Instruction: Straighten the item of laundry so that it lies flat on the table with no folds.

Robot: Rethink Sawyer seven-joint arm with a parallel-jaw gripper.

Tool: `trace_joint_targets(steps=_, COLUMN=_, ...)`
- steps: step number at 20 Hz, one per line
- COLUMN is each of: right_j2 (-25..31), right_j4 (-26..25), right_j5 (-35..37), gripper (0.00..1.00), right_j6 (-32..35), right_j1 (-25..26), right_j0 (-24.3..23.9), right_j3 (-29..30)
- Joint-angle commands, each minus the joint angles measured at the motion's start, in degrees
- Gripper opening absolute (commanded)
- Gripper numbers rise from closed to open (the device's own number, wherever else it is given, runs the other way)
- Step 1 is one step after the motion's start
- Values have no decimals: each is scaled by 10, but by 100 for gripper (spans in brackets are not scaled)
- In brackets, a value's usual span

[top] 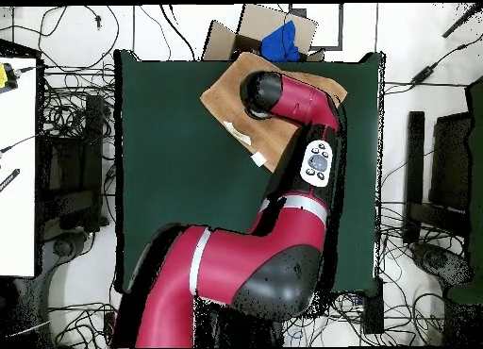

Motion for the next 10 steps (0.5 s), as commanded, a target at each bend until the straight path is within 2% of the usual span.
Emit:
trace_joint_targets(steps=1, right_j2=17, right_j4=-24, right_j5=95, gripper=100, right_j6=73, right_j1=6, right_j0=-30, right_j3=136)
trace_joint_targets(steps=10, right_j2=17, right_j4=-46, right_j5=131, gripper=100, right_j6=36, right_j1=-12, right_j0=-52, right_j3=173)
